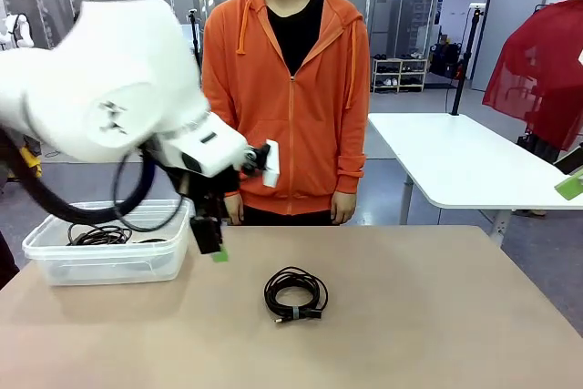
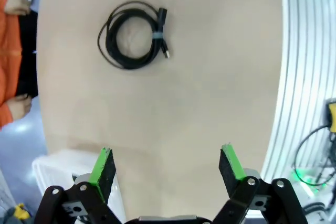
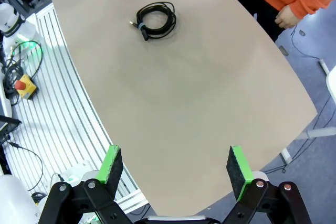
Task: Organize and store the cables.
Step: Place the USB Extension Cable into the Organizing box.
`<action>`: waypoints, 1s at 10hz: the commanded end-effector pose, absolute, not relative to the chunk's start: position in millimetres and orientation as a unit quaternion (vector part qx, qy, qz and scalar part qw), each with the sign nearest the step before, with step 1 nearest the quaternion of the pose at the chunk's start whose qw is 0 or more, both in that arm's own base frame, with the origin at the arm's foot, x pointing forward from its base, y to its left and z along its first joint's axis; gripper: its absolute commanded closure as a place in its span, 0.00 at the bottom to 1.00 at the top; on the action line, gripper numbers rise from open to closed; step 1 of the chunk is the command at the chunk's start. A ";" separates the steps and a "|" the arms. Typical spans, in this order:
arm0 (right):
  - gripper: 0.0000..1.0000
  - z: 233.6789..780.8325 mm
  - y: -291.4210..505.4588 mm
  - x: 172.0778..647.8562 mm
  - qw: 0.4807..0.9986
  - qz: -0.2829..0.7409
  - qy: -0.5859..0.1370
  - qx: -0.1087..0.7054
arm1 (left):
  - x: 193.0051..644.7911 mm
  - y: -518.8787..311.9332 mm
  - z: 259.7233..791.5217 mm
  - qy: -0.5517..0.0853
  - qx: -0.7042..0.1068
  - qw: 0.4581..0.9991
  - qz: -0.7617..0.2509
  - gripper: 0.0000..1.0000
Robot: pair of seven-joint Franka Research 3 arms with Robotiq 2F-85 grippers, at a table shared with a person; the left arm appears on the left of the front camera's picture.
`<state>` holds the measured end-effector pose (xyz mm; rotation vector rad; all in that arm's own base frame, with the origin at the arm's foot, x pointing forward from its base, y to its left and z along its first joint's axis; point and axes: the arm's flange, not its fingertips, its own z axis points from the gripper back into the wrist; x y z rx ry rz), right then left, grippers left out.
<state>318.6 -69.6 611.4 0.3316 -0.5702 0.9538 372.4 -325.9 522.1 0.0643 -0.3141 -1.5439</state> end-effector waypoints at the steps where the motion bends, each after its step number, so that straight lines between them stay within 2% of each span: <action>1: 0.00 612.6 -69.1 317.6 0.837 0.448 -0.271 0.158 | 400.8 -352.3 504.1 -0.129 0.032 0.681 -0.720 0.00; 6: 0.00 612.6 -69.1 317.6 0.837 0.448 -0.271 0.158 | 443.0 -378.3 441.3 -0.130 0.022 0.673 -0.728 0.00; 10: 0.00 612.6 -69.1 317.6 0.837 0.448 -0.271 0.158 | 465.4 -397.5 408.3 -0.119 -0.007 0.691 -0.713 0.00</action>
